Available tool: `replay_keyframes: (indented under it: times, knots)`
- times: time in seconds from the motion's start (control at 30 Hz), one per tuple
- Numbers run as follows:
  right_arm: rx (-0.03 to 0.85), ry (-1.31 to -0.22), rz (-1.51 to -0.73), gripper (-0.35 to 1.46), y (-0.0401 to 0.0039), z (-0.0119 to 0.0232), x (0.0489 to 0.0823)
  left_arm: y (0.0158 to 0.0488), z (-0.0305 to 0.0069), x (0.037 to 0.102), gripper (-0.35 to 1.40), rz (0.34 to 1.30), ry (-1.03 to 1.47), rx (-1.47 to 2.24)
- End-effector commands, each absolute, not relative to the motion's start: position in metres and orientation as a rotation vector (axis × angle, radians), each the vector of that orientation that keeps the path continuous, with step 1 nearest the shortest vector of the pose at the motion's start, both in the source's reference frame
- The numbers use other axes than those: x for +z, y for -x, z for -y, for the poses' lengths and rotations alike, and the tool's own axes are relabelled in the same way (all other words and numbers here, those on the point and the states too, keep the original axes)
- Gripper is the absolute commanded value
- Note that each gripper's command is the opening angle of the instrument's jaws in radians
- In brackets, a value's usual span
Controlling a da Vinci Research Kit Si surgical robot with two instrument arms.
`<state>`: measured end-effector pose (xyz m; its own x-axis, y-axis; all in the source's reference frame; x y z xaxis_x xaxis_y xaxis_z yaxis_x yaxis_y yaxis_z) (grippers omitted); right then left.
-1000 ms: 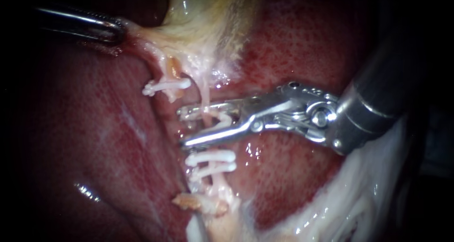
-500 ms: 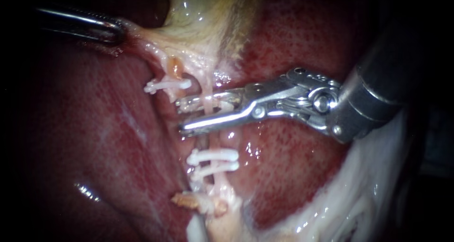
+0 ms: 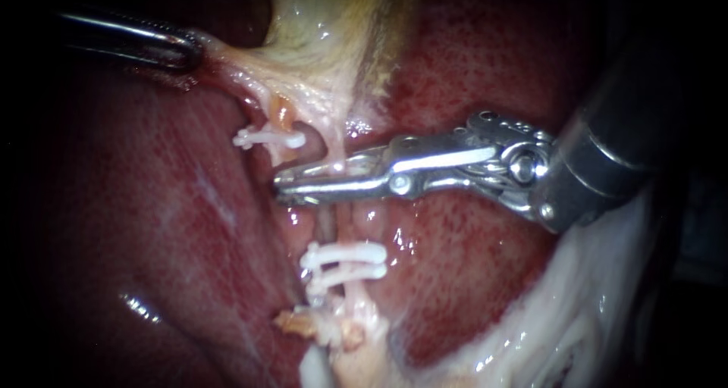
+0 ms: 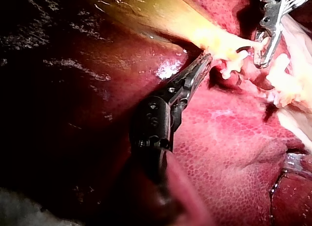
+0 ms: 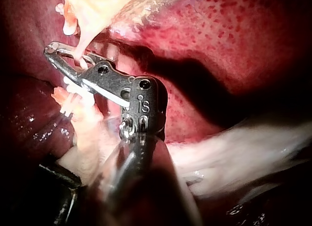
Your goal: Clipping third clip right tube
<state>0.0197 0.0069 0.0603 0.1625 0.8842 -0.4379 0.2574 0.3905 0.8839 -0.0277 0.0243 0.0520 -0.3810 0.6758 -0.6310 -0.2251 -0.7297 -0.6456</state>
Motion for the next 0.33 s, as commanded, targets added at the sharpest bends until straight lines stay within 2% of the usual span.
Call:
replay_keyframes:
  times: [0.03,0.33]
  knots:
    - [0.617,-1.125,-1.372,-0.35,-0.0198,-0.0068,0.0604,0.0277,-0.0243,0.0521,-0.35,0.630,1.283,2.134]
    - [0.616,-1.125,-1.372,-0.35,-0.0198,-0.0069,0.0607,0.0277,-0.0243,0.0521,-0.35,0.630,1.283,2.134]
